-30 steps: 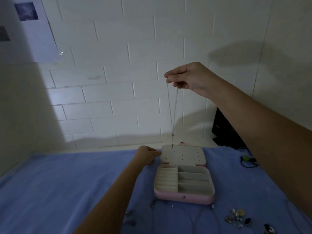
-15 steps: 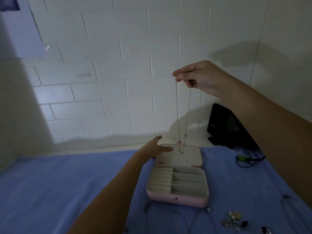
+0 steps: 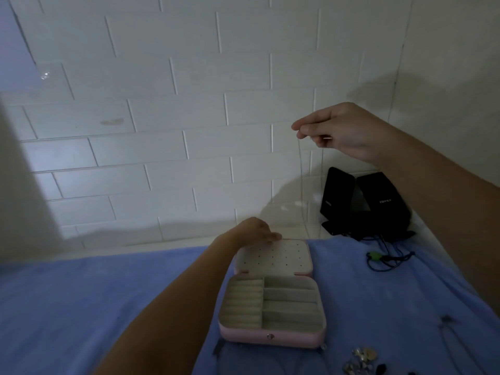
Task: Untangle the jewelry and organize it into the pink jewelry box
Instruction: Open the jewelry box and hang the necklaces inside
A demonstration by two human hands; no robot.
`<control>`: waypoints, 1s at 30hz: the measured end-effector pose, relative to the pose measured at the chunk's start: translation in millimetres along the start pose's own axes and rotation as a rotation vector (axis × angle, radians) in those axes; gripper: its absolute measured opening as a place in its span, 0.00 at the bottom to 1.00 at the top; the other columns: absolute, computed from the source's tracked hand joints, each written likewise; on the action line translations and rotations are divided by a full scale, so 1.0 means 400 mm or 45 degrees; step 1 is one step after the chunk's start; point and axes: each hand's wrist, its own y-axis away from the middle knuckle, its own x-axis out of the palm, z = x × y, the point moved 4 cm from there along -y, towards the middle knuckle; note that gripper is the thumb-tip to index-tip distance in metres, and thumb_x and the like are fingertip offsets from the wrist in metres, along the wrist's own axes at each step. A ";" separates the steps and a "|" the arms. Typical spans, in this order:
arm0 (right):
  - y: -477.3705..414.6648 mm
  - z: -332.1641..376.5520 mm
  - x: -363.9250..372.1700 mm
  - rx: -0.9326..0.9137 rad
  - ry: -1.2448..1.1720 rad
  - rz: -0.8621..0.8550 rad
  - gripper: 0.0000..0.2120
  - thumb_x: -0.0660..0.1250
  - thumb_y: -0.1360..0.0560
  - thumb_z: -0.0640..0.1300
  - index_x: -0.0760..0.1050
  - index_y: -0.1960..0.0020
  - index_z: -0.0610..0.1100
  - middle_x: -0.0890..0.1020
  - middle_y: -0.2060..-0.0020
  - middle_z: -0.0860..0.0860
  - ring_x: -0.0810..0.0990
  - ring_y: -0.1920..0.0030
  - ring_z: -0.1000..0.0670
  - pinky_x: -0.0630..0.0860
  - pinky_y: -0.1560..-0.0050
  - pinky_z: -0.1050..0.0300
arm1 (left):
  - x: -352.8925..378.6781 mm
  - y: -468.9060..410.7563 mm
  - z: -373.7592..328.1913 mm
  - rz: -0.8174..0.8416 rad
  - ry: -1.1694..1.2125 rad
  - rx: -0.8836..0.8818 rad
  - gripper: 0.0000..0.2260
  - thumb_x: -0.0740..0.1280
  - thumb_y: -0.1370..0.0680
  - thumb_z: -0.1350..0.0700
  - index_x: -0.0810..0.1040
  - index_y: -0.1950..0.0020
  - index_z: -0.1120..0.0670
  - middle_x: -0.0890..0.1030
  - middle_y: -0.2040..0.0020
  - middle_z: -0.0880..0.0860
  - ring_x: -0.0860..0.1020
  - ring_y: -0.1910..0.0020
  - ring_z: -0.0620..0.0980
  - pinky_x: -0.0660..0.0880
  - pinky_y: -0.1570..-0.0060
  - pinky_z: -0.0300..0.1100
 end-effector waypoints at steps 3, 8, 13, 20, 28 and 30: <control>-0.008 -0.049 0.001 0.140 0.022 -0.006 0.08 0.63 0.23 0.32 0.80 0.51 0.39 0.80 0.62 0.46 0.65 0.76 0.58 0.66 0.74 0.69 | 0.001 0.000 -0.023 0.035 -0.016 0.046 0.19 0.67 0.24 0.48 0.76 0.41 0.60 0.75 0.47 0.54 0.72 0.46 0.51 0.65 0.48 0.39; -0.001 -0.133 0.006 0.361 0.277 0.004 0.08 0.62 0.23 0.33 0.80 0.50 0.38 0.83 0.60 0.45 0.60 0.73 0.55 0.57 0.78 0.68 | 0.019 -0.008 -0.011 -0.076 -0.037 0.061 0.13 0.68 0.24 0.52 0.78 0.43 0.55 0.77 0.41 0.55 0.75 0.43 0.52 0.68 0.47 0.40; 0.019 -0.216 0.022 0.621 0.463 0.061 0.10 0.61 0.23 0.32 0.80 0.48 0.38 0.82 0.61 0.49 0.66 0.65 0.51 0.62 0.71 0.65 | 0.037 -0.002 -0.006 -0.301 0.124 0.074 0.09 0.68 0.25 0.55 0.82 0.49 0.57 0.83 0.50 0.55 0.77 0.56 0.47 0.72 0.53 0.37; 0.077 -0.383 0.082 0.870 0.481 0.063 0.07 0.70 0.27 0.37 0.80 0.52 0.32 0.83 0.62 0.44 0.72 0.61 0.48 0.66 0.69 0.60 | 0.021 0.014 -0.013 -0.461 0.088 0.093 0.09 0.65 0.23 0.55 0.81 0.49 0.59 0.82 0.50 0.56 0.78 0.51 0.52 0.72 0.51 0.40; 0.142 -0.417 0.163 0.770 -0.090 0.079 0.22 0.67 0.26 0.55 0.67 0.71 0.42 0.69 0.84 0.50 0.62 0.82 0.55 0.58 0.80 0.65 | -0.037 0.079 -0.070 -0.639 0.128 0.278 0.09 0.64 0.21 0.55 0.79 0.51 0.59 0.81 0.51 0.55 0.78 0.51 0.51 0.74 0.50 0.42; 0.141 -0.415 0.163 0.709 -0.175 0.060 0.22 0.68 0.27 0.56 0.68 0.72 0.42 0.68 0.80 0.49 0.62 0.80 0.54 0.58 0.78 0.64 | -0.048 0.104 -0.079 -0.706 0.150 0.325 0.08 0.64 0.21 0.55 0.78 0.52 0.58 0.80 0.50 0.54 0.78 0.51 0.50 0.74 0.49 0.41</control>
